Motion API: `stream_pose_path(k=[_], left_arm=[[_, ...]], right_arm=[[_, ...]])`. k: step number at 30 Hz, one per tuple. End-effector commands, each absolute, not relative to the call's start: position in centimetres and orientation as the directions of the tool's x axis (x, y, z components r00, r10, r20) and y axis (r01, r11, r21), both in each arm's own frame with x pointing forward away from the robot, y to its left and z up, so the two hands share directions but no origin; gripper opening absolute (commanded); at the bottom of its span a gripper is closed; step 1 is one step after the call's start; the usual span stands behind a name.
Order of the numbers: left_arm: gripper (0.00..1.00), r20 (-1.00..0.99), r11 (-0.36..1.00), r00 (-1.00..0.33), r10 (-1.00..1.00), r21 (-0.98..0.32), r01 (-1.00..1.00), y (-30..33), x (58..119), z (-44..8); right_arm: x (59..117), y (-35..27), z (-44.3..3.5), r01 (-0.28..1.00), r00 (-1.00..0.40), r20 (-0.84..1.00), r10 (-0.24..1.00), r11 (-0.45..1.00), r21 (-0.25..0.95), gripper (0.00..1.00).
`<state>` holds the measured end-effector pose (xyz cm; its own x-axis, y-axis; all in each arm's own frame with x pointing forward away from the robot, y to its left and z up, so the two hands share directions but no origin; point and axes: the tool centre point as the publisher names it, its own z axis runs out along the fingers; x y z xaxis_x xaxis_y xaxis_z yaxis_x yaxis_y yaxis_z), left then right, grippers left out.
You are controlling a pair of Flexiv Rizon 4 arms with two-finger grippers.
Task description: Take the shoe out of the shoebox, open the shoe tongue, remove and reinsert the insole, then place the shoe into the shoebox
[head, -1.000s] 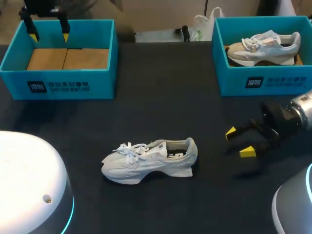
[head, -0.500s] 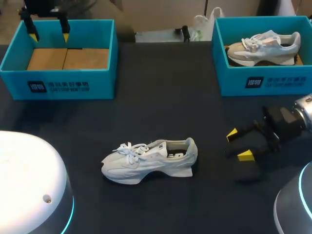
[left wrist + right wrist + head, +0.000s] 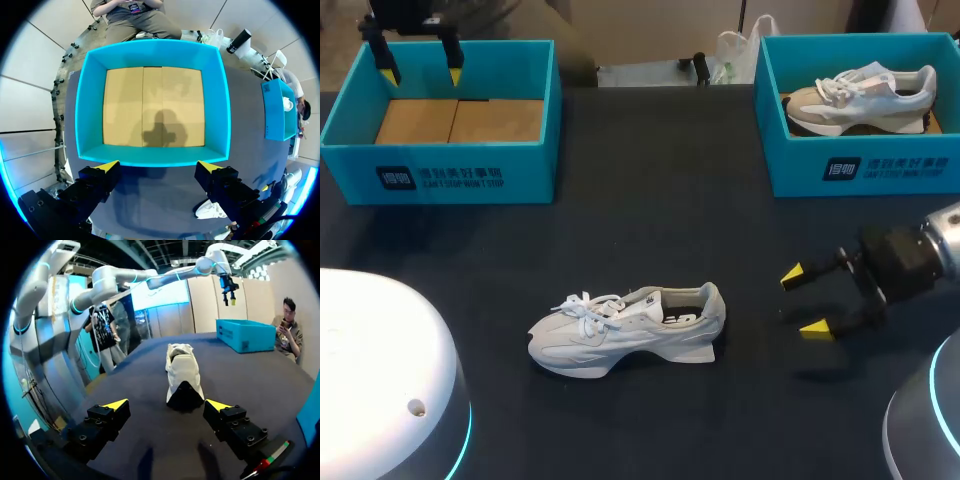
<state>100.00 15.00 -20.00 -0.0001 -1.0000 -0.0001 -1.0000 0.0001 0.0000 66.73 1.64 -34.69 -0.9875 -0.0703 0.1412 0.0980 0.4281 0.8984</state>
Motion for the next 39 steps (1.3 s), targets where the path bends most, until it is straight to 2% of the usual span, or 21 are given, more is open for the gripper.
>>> stream_pose_path(k=[1, 13, 22, 39], left_arm=[[1.00, 0.000, 0.000, 0.000, -1.000, 0.000, -1.000, 15.0, 100.0, -20.0], [1.00, 0.000, 0.000, 0.000, -1.000, 0.000, -1.000, 15.0, 100.0, -20.0], [1.00, 0.000, 0.000, 0.000, -1.000, 0.000, -1.000, 15.0, 100.0, -20.0], [1.00, 0.000, 0.000, 0.000, -1.000, 0.000, -1.000, 15.0, 100.0, -20.0]], right_arm=[[66.0, 2.2, -35.5, 0.105, -0.993, 0.120, -0.006, 0.442, 0.891, 1.00], [66.3, 2.7, -36.1, 0.120, -0.990, 0.138, -0.010, 0.435, 0.893, 1.00], [67.1, 5.0, -37.4, 0.148, -0.989, 0.145, 0.040, 0.405, 0.902, 1.00], [67.6, 6.8, -38.5, 0.117, -0.993, 0.103, 0.055, 0.437, 0.892, 1.00]])
